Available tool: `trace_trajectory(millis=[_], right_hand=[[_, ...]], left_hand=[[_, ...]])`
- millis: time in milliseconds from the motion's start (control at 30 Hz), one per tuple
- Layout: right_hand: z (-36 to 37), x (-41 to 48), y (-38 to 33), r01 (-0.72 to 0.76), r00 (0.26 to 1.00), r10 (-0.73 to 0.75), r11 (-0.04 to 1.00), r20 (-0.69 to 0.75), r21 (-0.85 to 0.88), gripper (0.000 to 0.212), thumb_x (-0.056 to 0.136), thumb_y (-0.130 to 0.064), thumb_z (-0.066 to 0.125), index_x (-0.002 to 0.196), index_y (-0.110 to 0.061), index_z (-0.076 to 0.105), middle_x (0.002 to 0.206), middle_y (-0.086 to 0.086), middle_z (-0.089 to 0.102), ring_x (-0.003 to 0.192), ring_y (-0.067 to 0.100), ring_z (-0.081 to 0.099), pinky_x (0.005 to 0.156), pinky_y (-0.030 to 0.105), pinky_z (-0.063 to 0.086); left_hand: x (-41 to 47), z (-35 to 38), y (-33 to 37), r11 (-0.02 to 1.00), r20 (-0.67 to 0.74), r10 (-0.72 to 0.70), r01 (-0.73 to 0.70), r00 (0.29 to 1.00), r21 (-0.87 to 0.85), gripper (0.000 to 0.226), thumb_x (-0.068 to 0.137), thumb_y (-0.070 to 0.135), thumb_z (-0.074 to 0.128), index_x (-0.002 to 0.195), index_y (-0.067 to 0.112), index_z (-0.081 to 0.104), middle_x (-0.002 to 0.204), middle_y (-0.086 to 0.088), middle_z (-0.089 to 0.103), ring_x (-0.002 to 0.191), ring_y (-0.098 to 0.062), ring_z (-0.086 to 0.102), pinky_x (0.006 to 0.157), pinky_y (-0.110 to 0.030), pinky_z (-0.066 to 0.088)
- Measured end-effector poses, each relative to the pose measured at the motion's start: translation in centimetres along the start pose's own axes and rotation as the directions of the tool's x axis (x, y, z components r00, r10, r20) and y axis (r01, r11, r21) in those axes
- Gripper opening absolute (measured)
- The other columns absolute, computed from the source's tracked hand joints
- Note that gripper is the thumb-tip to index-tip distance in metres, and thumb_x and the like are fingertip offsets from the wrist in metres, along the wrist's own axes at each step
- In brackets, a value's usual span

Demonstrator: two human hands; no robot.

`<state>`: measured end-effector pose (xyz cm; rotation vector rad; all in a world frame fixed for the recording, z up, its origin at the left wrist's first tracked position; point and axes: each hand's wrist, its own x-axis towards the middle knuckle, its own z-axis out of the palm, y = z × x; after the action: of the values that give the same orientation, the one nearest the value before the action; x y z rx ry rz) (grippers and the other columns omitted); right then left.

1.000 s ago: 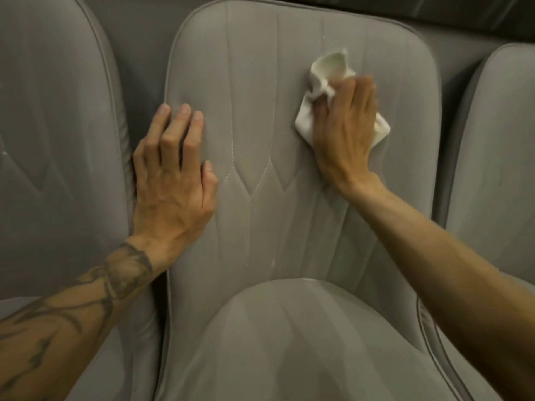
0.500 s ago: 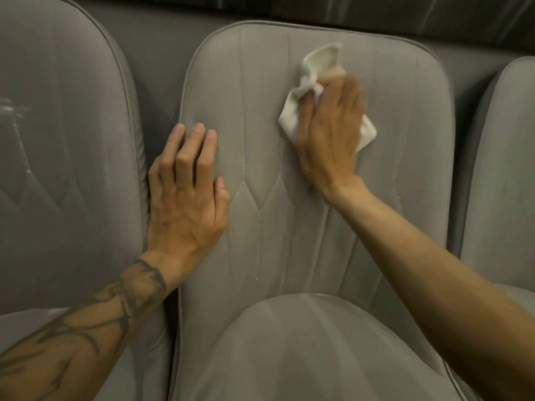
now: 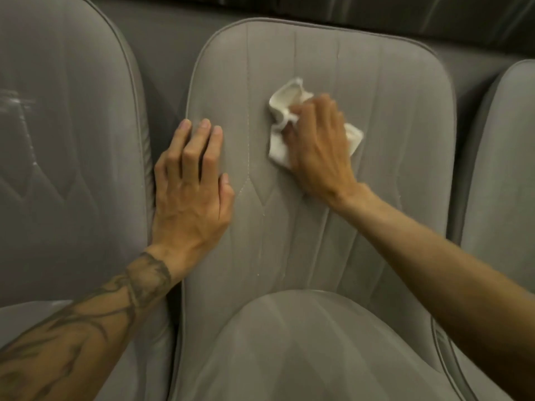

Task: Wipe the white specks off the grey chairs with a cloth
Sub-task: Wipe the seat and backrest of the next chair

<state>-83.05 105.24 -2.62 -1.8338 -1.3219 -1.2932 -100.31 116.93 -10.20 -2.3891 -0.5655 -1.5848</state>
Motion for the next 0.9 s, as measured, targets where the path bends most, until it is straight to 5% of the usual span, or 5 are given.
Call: trace_trajectory(millis=[167,433,600,767,900], right_hand=[[1.5,2.3,-0.4,-0.306,0.916,0.291,0.952,-0.277,-0.011,0.026,0.099,-0.024,0.047,0.098,0.0,0.059,0.1,0.022,0.059,0.091,0.038,0.056,0.083,0.043,0.04],[2.0,-2.2,-0.1,0.026,0.994,-0.027,1.0,-0.109,-0.014,0.015,0.095,-0.021,0.056,0.104,-0.009,0.052,0.098,0.021,0.058,0.09,0.032,0.048,0.076,0.045,0.041],[3.2,-1.2,-1.3,-0.324,0.902,0.302,0.946,-0.309,-0.022,0.023,0.099,-0.025,0.051,0.1,-0.003,0.058,0.099,0.022,0.059,0.092,0.034,0.051,0.08,0.046,0.04],[1.9,-4.5,0.0,0.035,0.998,-0.036,0.999,-0.057,-0.029,0.018,0.096,-0.02,0.058,0.102,-0.003,0.062,0.101,0.021,0.06,0.091,0.032,0.048,0.079,0.044,0.039],[1.5,0.3,2.0,-0.33,0.899,0.309,0.944,-0.311,-0.014,0.026,0.101,-0.026,0.049,0.098,-0.001,0.057,0.099,0.021,0.058,0.091,0.034,0.052,0.081,0.046,0.043]], left_hand=[[-0.1,0.3,-0.1,1.0,-0.015,0.006,-0.006,1.0,0.003,0.065,0.1,0.022,0.05,0.16,0.008,0.032,0.165,-0.013,0.034,0.157,-0.035,0.025,0.122,-0.051,0.03],[-0.1,0.2,-0.1,1.0,0.004,-0.001,0.001,1.0,-0.002,0.067,0.099,0.022,0.05,0.161,0.008,0.031,0.166,-0.013,0.031,0.157,-0.035,0.025,0.121,-0.052,0.031],[-0.1,0.3,-0.2,1.0,-0.004,0.005,-0.005,1.0,0.005,0.067,0.098,0.022,0.051,0.161,0.008,0.031,0.166,-0.013,0.032,0.157,-0.035,0.025,0.121,-0.052,0.031],[-0.1,0.2,-0.2,1.0,0.001,0.002,-0.002,1.0,0.001,0.066,0.099,0.022,0.05,0.161,0.008,0.032,0.166,-0.014,0.033,0.157,-0.035,0.025,0.121,-0.052,0.031],[-0.1,0.4,-0.1,1.0,-0.007,-0.001,0.001,1.0,0.01,0.066,0.099,0.022,0.05,0.161,0.008,0.032,0.166,-0.014,0.033,0.157,-0.035,0.025,0.121,-0.053,0.03]])
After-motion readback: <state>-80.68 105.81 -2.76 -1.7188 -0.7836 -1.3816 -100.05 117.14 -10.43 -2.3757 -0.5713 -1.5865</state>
